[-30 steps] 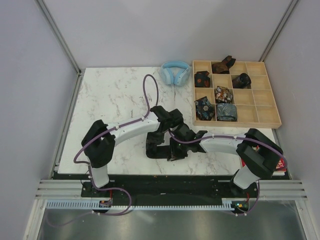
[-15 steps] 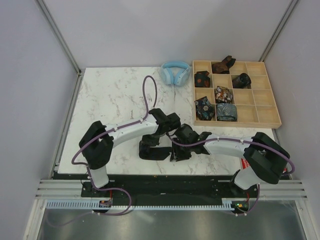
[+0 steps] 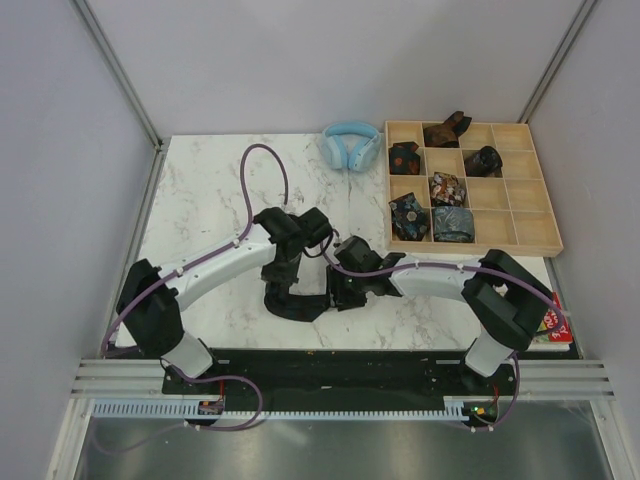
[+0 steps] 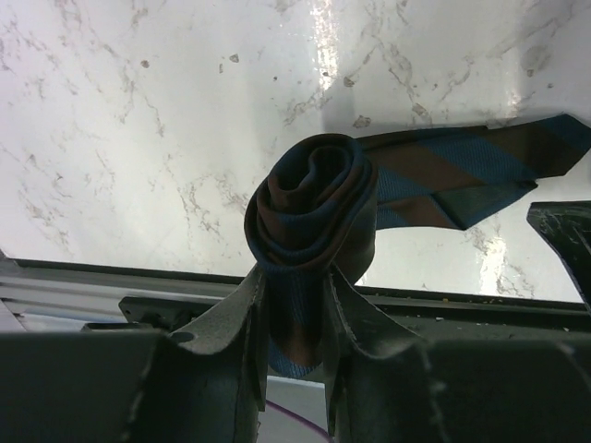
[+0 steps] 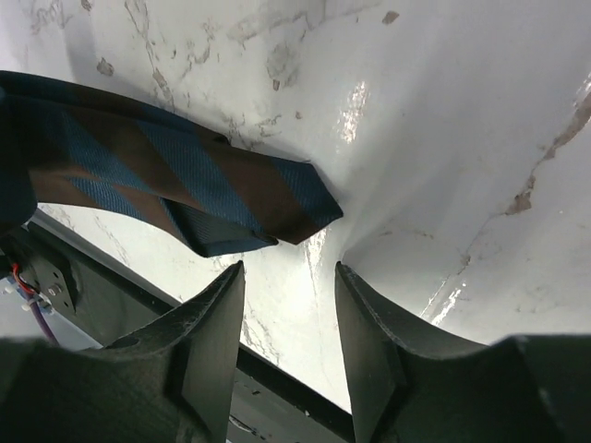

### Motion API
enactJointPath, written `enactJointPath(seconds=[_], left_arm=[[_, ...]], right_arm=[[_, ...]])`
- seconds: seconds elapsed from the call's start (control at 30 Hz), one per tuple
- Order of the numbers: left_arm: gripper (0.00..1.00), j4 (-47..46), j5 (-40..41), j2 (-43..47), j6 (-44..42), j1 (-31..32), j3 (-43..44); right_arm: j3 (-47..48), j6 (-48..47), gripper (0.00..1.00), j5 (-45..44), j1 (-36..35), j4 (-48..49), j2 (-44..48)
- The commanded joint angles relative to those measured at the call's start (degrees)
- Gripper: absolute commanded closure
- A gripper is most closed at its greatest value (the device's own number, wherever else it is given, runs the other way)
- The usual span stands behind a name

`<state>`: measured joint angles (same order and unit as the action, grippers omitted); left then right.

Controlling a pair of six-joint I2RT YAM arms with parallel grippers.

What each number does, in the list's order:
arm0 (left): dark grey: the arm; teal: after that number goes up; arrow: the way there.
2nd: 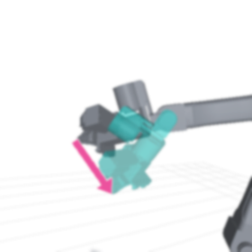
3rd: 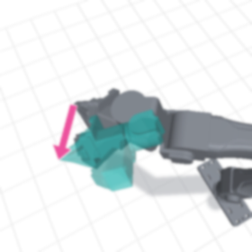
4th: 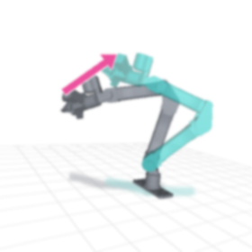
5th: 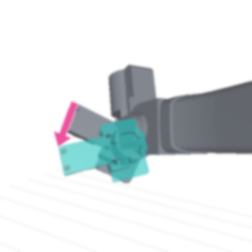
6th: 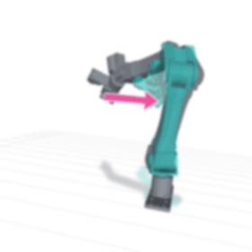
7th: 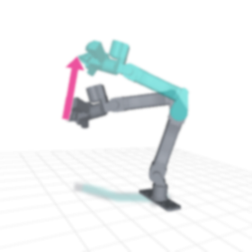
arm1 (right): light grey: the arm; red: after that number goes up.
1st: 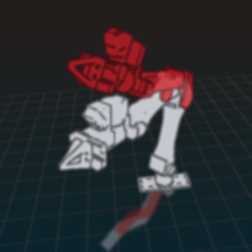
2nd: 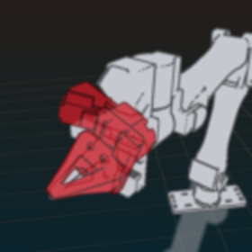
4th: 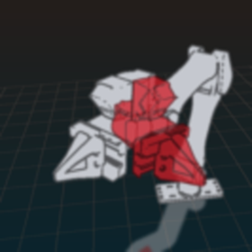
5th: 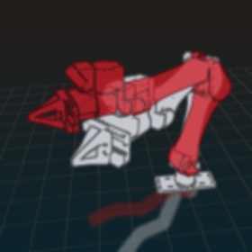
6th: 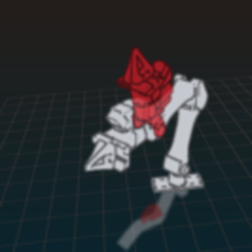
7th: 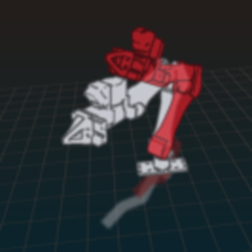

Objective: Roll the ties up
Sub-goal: Roll the tie at the center of the board.

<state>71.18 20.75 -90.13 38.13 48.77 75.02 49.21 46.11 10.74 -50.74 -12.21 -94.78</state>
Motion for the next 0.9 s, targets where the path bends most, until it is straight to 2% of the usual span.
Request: enactJointPath(seconds=[0.0, 0.2, 0.47, 0.87], left_arm=[[0.95, 3.7, 6.12, -0.13, -1.22, -0.17, -1.98], [0.95, 4.5, 9.65, 1.0, 0.1, -0.61, -5.15], [0.96, 5.46, 13.61, -0.84, 3.26, -0.7, -6.55], [0.98, 6.34, 16.78, -8.13, 8.1, 3.96, -7.7]], right_arm=[[1.94, -0.23, 0.47, -0.72, 1.6, 0.96, -1.02], [-0.86, 0.39, 0.47, -0.46, 7.13, 0.87, 0.21], [-3.94, 0.82, 0.47, -1.25, 10.31, 0.34, 3.81], [-7.2, 1.88, 0.47, -1.6, 13.65, 0.17, 9.88]])
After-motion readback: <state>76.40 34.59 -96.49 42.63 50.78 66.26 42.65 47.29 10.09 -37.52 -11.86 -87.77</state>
